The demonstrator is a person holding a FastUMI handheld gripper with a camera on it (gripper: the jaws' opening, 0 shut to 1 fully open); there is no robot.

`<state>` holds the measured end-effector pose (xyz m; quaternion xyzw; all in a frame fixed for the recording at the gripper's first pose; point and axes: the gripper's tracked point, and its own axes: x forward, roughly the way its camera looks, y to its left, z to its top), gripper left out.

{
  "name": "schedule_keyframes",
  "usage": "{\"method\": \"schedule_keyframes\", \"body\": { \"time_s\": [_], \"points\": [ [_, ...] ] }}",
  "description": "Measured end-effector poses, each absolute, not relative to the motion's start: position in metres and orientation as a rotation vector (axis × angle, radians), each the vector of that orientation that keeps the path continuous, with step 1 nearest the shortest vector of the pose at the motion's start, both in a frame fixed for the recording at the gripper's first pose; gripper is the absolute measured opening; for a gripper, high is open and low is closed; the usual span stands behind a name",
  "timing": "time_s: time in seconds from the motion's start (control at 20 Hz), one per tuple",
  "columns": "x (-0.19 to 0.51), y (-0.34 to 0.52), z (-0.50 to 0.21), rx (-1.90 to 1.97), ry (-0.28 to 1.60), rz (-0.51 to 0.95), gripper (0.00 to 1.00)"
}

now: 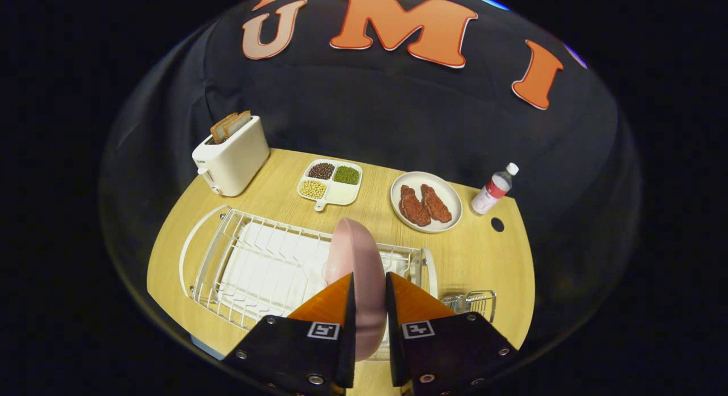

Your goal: Take the plate from the dish rack, then take the spoon from the basket and place it into the plate.

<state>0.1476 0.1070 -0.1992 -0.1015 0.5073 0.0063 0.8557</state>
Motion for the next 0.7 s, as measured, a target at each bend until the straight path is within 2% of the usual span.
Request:
{"method": "schedule_keyframes", "body": {
  "time_s": [0.3,0.55,0.7],
  "points": [
    [0.151,0.097,-0.189,-0.19,1.032,-0.012,0.25],
    [0.136,0.091,-0.182,-0.138,1.037,0.023,0.11],
    [0.129,0.082,-0.174,-0.139,1.012,0.029,0.11]
  ]
}}
